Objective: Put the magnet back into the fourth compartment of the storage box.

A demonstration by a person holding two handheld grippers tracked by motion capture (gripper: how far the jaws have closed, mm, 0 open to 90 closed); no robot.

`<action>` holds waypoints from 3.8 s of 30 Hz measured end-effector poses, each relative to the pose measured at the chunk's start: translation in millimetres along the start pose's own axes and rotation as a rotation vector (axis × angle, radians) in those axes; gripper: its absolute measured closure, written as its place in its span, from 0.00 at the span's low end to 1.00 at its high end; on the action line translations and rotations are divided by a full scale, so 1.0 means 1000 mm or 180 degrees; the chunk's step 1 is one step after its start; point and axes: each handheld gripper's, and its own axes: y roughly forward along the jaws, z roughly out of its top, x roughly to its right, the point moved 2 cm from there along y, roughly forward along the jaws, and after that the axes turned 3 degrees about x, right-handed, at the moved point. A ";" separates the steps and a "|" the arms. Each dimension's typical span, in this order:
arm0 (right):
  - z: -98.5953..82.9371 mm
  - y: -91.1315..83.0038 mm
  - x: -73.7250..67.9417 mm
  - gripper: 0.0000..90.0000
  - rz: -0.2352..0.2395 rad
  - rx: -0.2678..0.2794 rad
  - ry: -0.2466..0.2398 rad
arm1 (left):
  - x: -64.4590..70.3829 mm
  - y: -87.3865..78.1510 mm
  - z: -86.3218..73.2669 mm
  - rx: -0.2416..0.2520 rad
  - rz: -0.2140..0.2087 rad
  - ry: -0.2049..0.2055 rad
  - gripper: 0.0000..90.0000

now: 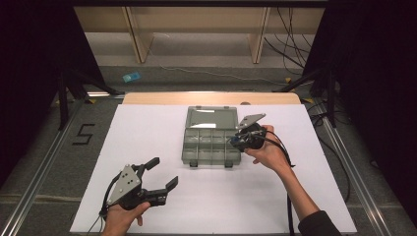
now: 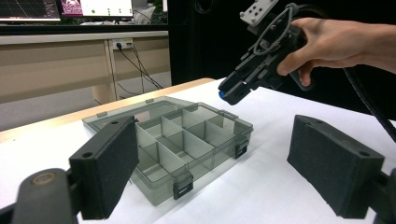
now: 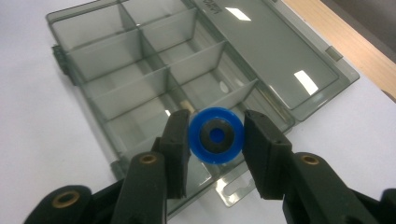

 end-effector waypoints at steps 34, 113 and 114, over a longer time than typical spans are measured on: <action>0.003 0.030 0.022 0.70 -0.0060 -0.0076 0.0066 | 0.000 0.000 -0.001 -0.0005 0.0000 -0.0017 0.17; 0.013 -0.037 -0.042 0.30 0.0208 0.0826 0.0163 | -0.001 -0.001 0.000 0.0010 0.0010 -0.0027 0.17; 0.012 -0.038 -0.043 0.30 0.0212 0.0856 0.0181 | -0.001 -0.001 0.000 0.0009 0.0012 -0.0023 0.17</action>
